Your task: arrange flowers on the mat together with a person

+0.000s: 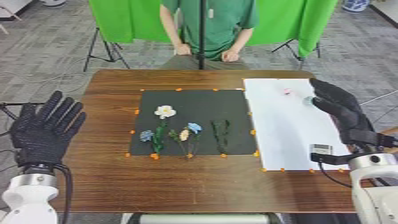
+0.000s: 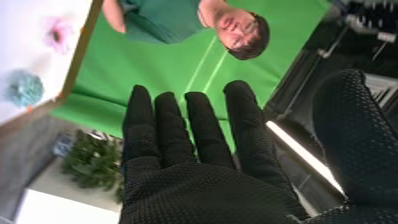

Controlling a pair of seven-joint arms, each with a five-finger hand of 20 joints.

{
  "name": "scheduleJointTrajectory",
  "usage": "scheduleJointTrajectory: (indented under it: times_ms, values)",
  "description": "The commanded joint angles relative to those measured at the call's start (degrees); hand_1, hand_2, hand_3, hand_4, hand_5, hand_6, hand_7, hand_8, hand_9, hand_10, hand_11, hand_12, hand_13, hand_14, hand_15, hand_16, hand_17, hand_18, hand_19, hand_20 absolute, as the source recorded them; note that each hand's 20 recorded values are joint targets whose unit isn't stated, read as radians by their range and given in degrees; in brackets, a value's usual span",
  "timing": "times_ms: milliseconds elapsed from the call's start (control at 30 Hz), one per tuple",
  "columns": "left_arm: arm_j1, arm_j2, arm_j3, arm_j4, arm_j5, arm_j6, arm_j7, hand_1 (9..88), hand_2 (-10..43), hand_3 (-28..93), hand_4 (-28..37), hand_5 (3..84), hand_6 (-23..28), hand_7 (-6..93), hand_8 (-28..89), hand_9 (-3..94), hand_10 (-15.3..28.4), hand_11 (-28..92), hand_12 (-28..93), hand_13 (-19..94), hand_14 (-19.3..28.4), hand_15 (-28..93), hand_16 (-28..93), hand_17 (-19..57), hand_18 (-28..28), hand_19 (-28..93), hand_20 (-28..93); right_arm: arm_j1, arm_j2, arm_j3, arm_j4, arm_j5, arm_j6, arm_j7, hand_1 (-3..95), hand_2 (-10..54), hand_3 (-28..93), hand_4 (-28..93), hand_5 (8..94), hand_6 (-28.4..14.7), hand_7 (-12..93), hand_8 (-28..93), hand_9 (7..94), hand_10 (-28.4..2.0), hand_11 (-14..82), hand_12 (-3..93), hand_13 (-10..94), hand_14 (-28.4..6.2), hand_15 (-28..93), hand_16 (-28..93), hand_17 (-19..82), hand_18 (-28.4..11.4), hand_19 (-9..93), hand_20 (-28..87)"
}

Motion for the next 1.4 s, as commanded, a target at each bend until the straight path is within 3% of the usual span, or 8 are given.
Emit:
scheduleJointTrajectory:
  times_ms: [33, 233, 433, 833, 900, 1000, 1200, 1400]
  values:
    - [0.4, 0.05, 0.74, 0.64, -0.04, 0.05, -1.06, 20.2, 15.0, 74, -28.3, 41.6, 8.6, 10.4, -8, 34.8, 15.1, 17, 10, 27, 14.7, 28, -6, -6.5, 15.3, 35, 14, 0.9, 2.0, -1.8, 0.5, -23.0, 1.4, 10.5, 21.1, 5.0, 75, -21, 34.7, -2.6, 11, -8, 31.6, -13.3, 2.0, 15.0, 24, -12.8, 3, 24, 12, -14.1, 30, 12]
    - [1.2, -0.49, 1.55, 0.5, -0.42, 0.01, -1.6, 20.0, 15.0, 74, -28.3, 41.5, 8.6, 10.4, -8, 34.7, 15.2, 17, 10, 27, 14.7, 28, -6, -6.5, 15.3, 35, 14, 5.5, 5.3, -8.7, 2.2, -44.8, 1.0, 25.3, 20.6, -0.9, 75, -20, 30.6, -2.1, 9, -7, 28.0, -12.9, 0.5, 14.7, 22, -13.8, 1, 24, 12, -16.2, 32, 12]
    - [1.0, -1.25, 2.83, 0.49, -0.37, -0.23, -2.15, 20.1, 16.2, 72, -28.3, 41.6, 8.6, 10.3, -8, 34.7, 15.2, 17, 10, 27, 14.7, 28, -6, -6.5, 15.3, 35, 14, 12.7, 7.4, -16.1, 7.1, -48.3, 1.8, 32.8, 23.2, -2.2, 75, -20, 30.4, -2.8, 9, -7, 27.5, -14.6, 0.3, 14.9, 22, -14.6, 1, 24, 11, -16.1, 34, 12]
    - [1.5, -1.58, 3.51, 0.04, -0.18, 0.32, -2.74, 19.8, 17.0, 72, -28.3, 43.1, 7.7, 10.7, -8, 37.8, 13.7, 17, 9, 27, 14.6, 28, -6, -6.3, 15.2, 35, 14, 35.5, 11.1, -31.7, 19.5, -41.3, -1.8, 34.1, 25.4, -3.0, 76, -20, 31.1, -3.3, 10, -8, 27.7, -14.6, 0.3, 14.5, 22, -14.7, 5, 22, 10, -15.5, 39, 10]
    - [1.5, -1.58, 3.89, -0.26, -1.05, 1.25, -2.14, 19.8, 17.1, 72, -28.3, 43.2, 7.7, 10.8, -9, 37.8, 13.7, 17, 9, 27, 14.6, 28, -6, -6.4, 15.2, 35, 14, 39.4, 11.2, -34.7, 22.6, -40.7, -2.2, 33.2, 26.0, -2.4, 76, -20, 31.9, -3.5, 11, -8, 27.8, -14.7, 0.3, 14.5, 22, -14.6, 6, 22, 10, -15.5, 39, 10]
    - [1.5, -1.61, 4.21, -0.18, -3.35, 0.75, -1.75, 20.0, 17.2, 72, -28.3, 43.6, 7.8, 11.1, -9, 38.3, 13.9, 17, 9, 28, 14.7, 28, -6, -6.4, 15.2, 35, 14, 44.8, 11.5, -39.4, 26.4, -39.9, -0.9, 34.9, 27.0, -2.1, 77, -21, 33.2, -3.4, 12, -9, 28.7, -14.5, 0.8, 14.4, 22, -14.3, 7, 21, 11, -15.4, 40, 10]
    - [1.8, -1.74, 4.65, -0.24, -3.64, 0.75, -1.64, 19.9, 17.3, 72, -28.3, 44.0, 7.9, 11.4, -9, 38.7, 14.0, 18, 9, 28, 14.9, 29, -6, -6.3, 15.2, 35, 14, 53.5, 12.1, -46.8, 32.6, -38.8, -1.2, 37.8, 28.7, -2.1, 78, -22, 35.0, -3.7, 14, -10, 29.4, -14.8, 2.7, 13.4, 22, -14.3, 12, 16, 11, -15.0, 43, 8]
    - [1.6, -1.51, 5.45, 0.02, -4.25, 0.79, -1.52, 20.2, 17.3, 72, -28.3, 44.1, 7.9, 11.4, -9, 38.8, 14.0, 18, 9, 28, 15.0, 30, -6, -6.4, 15.2, 36, 14, 61.6, 12.8, -54.4, 37.6, -36.0, -9.3, 41.7, 29.8, -1.8, 78, -22, 35.6, -3.8, 14, -10, 29.4, -15.4, 3.3, 13.1, 21, -15.2, 14, 15, 11, -15.2, 45, 8]
